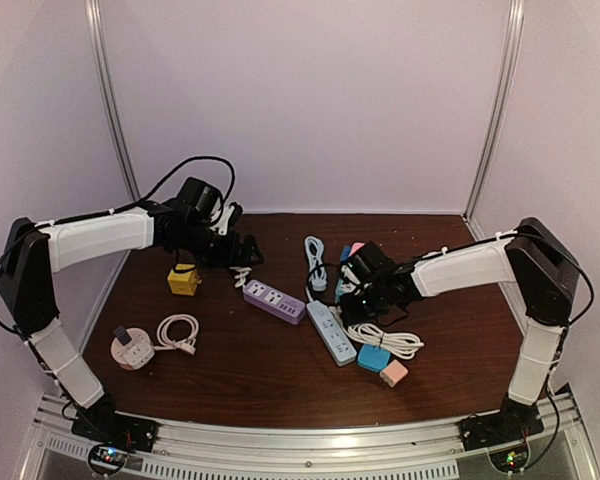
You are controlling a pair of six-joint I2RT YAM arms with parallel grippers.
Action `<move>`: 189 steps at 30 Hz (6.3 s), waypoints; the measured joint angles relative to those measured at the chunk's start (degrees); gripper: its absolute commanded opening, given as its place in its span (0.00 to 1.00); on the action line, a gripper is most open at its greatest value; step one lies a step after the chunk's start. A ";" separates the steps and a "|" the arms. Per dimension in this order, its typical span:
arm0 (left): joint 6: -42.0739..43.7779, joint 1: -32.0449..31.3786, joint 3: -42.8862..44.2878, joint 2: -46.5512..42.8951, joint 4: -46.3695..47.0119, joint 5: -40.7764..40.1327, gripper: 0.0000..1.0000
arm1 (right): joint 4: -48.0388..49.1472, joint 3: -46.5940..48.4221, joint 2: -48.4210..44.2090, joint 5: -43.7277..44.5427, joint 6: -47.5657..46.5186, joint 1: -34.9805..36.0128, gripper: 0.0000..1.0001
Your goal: Pull the plug off the socket
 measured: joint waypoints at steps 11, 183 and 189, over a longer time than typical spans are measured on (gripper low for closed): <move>-0.92 -5.38 4.70 5.31 0.04 -0.59 0.97 | -2.99 -0.35 -6.62 0.17 -0.02 -0.35 0.71; -6.14 -16.46 54.99 37.90 -9.42 -3.50 0.64 | -14.27 5.38 -1.68 10.43 -3.45 -27.82 0.50; -7.39 -18.49 54.99 38.03 -9.42 -10.38 0.66 | -11.04 3.06 -4.96 5.53 -2.69 -27.82 0.56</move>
